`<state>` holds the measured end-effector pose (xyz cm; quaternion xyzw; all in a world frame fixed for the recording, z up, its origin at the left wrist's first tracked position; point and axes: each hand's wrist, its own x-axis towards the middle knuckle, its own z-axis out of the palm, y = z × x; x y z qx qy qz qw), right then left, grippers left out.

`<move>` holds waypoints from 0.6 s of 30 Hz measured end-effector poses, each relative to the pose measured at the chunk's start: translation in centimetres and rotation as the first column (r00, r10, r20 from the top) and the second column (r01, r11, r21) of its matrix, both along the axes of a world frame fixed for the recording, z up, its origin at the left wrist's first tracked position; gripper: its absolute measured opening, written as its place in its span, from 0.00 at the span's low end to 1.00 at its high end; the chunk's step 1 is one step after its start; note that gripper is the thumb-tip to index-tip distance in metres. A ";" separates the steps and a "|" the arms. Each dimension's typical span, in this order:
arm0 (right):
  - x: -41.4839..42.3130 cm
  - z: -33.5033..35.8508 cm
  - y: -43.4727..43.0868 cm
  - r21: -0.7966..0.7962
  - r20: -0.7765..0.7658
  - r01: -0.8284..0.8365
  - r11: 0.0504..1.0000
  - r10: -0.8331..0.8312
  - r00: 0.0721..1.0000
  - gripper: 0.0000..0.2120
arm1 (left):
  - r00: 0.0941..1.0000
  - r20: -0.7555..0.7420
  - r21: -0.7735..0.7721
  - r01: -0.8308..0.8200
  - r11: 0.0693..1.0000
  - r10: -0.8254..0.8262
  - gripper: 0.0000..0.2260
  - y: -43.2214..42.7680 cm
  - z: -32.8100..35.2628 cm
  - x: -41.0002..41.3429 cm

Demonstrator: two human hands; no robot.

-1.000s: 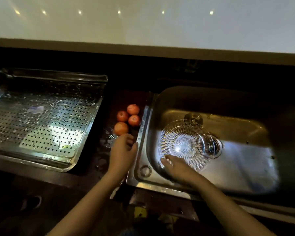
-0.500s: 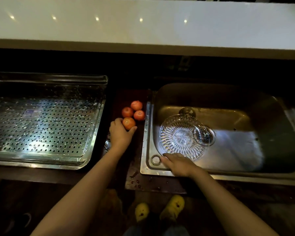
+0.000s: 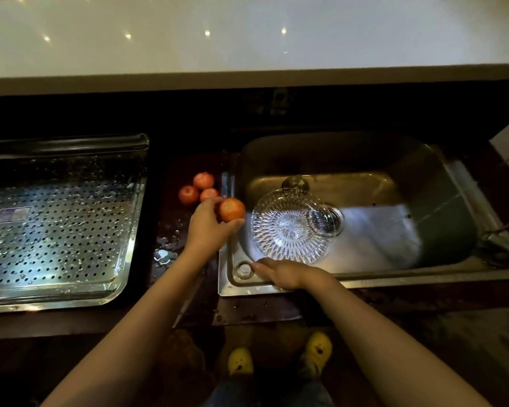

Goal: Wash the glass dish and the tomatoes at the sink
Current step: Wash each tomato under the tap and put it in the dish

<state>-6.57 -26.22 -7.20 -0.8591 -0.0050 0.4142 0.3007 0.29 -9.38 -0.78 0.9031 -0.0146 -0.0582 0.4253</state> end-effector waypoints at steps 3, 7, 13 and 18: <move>0.7 1.0 -1.8 0.192 -0.071 0.137 0.972 -0.126 0.990 0.27 | 0.984 -0.026 0.014 0.176 0.984 -0.176 0.26 -2.3 1.2 0.8; 2.1 5.0 -7.9 0.396 -0.116 0.442 0.805 -0.434 0.894 0.27 | 0.947 -0.007 0.013 0.321 0.947 -0.320 0.27 -6.7 3.1 1.7; 3.2 12.2 -17.6 0.714 -0.224 0.592 0.374 -0.679 0.699 0.26 | 0.844 0.135 0.004 0.523 0.852 -0.518 0.27 -18.1 6.9 1.7; 2.6 13.8 -24.8 0.718 -0.193 0.670 0.190 -0.870 0.454 0.18 | 0.773 0.197 0.038 0.608 0.793 -0.603 0.27 -28.7 8.5 1.6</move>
